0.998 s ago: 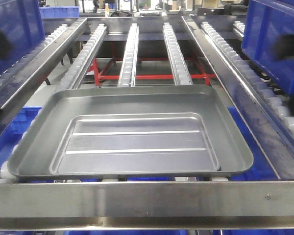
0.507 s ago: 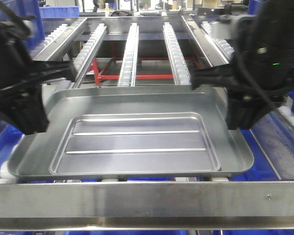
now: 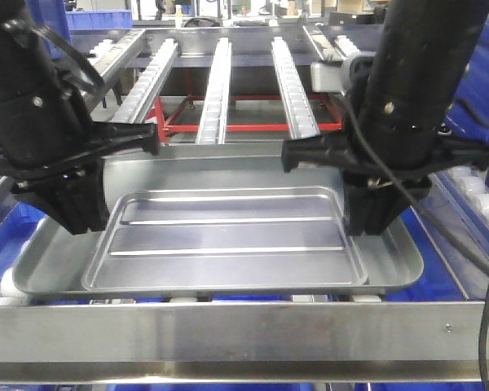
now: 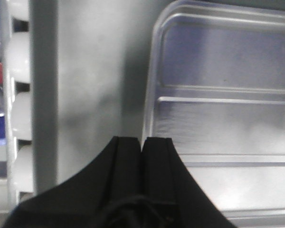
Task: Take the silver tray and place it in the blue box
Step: 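Lower both grippers down to the side rims of the silver tray, then close both grippers on the opposite side rims of the tray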
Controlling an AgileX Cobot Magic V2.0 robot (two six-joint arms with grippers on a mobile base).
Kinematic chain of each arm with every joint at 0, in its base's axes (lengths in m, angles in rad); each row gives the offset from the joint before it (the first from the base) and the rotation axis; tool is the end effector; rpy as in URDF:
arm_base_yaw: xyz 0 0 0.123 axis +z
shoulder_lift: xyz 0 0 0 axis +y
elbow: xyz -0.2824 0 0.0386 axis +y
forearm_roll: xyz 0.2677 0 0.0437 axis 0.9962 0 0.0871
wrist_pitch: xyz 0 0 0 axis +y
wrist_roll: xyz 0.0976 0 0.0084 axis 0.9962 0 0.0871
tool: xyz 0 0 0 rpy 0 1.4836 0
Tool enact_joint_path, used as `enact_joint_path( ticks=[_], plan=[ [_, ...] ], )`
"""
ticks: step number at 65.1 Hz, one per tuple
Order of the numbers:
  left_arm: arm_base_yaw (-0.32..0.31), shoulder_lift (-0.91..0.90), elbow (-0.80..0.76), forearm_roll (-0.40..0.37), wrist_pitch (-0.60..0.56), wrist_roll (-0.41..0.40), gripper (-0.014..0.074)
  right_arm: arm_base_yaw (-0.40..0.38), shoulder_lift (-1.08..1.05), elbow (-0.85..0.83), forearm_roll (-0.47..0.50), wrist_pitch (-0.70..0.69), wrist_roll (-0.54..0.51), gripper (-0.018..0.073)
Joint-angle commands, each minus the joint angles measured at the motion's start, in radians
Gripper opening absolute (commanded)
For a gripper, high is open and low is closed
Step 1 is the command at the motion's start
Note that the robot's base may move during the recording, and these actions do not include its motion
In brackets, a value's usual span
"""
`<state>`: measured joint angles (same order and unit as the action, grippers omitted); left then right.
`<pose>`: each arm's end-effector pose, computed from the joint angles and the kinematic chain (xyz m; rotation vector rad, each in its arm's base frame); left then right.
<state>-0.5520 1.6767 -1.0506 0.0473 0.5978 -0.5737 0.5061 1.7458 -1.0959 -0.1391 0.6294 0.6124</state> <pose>0.3010 -0.1823 0.1894 0.0158 2.7422 -0.2818 0.3215 0.1690 0.1766 0.0131 2.7626 0.1594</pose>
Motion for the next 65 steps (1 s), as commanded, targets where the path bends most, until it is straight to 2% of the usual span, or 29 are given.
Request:
enact_joint_path(
  ticks=[1,12,16,21,27,31,65],
  plan=[
    [-0.013,-0.035,-0.034,0.023,-0.044,-0.020,-0.0096,0.000,-0.036,-0.031,-0.005,-0.042,-0.013,0.0078],
    [-0.013,-0.035,-0.034,0.026,-0.028,-0.018,-0.0087,0.000,-0.034,-0.031,-0.005,-0.051,-0.013,0.0084],
    [-0.013,-0.035,-0.034,0.031,-0.040,-0.018,-0.0060,0.000,-0.034,-0.031,-0.005,-0.058,-0.013,0.0118],
    [-0.015,-0.035,-0.034,0.022,-0.050,-0.016,0.0017,0.000,-0.034,-0.031,-0.005,-0.056,-0.023,0.0209],
    [-0.015,-0.035,-0.034,-0.006,-0.047,-0.016,0.0173,-0.001,-0.033,-0.031,-0.005,-0.056,-0.023,0.0339],
    [-0.015,-0.033,-0.034,-0.010,-0.050,-0.016,0.0218,-0.001,-0.032,-0.031,-0.005,-0.062,-0.023,0.0372],
    [-0.035,0.030,-0.034,0.000,-0.052,-0.016,0.0217,-0.004,0.014,-0.031,-0.005,-0.091,-0.022,0.0374]
  ],
)
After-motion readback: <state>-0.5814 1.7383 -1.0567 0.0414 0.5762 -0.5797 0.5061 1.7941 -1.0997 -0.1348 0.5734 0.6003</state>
